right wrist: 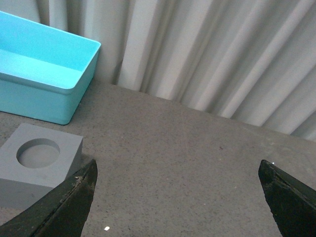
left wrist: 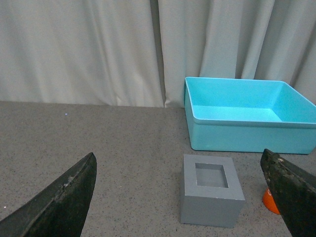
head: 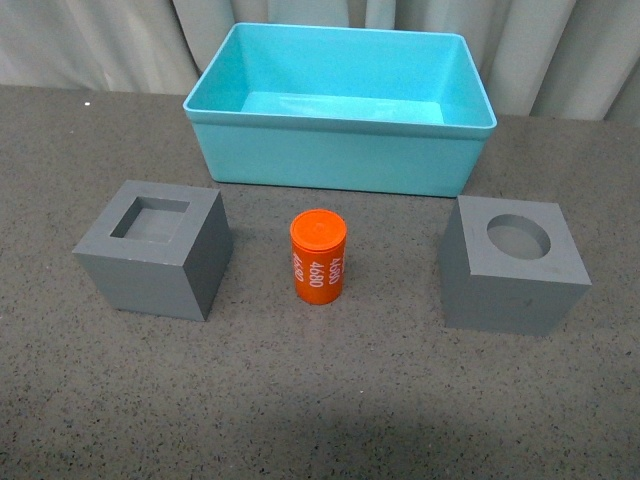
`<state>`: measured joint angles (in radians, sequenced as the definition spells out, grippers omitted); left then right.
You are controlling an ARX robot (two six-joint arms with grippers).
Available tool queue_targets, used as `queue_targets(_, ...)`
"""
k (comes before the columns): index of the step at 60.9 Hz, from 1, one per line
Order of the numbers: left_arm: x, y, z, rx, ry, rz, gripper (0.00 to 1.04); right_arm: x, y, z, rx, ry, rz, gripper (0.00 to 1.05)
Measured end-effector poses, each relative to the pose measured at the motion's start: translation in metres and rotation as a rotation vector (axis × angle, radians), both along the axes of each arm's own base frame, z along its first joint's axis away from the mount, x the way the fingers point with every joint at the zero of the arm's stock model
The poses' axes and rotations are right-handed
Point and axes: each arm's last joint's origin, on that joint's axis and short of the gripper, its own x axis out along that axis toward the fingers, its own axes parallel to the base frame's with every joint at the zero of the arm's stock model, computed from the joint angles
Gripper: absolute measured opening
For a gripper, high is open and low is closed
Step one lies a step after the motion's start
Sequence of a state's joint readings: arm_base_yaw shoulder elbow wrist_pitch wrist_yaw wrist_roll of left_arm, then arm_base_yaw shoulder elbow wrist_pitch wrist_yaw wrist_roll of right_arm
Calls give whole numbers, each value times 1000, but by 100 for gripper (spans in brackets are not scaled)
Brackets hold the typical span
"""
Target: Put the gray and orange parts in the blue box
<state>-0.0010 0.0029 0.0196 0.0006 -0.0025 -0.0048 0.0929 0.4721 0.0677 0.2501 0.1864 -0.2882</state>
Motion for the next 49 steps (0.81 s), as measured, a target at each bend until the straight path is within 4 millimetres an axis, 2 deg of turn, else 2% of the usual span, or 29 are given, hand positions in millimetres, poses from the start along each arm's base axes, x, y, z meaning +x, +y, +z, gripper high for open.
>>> queue_targets(5,0,0,0,0,0,0,98,28,3,3,58,97,25,95)
queue_targets(9,0,0,0,0,0,0,98,55,7,-5,114,244,32,95)
queue_targets(18,0,0,0,0,0,0,98,91,14,-19,181,440,25,95)
queue_targets(34,0,0,0,0,0,0,98,146,31,-37,252,619,19,95)
queue_targets(45,0,0,0,0,0,0,98,175,47,-49,294,714,17,95)
queue_targets(49,0,0,0,0,0,0,98,180,50,-52,295,735,8,95)
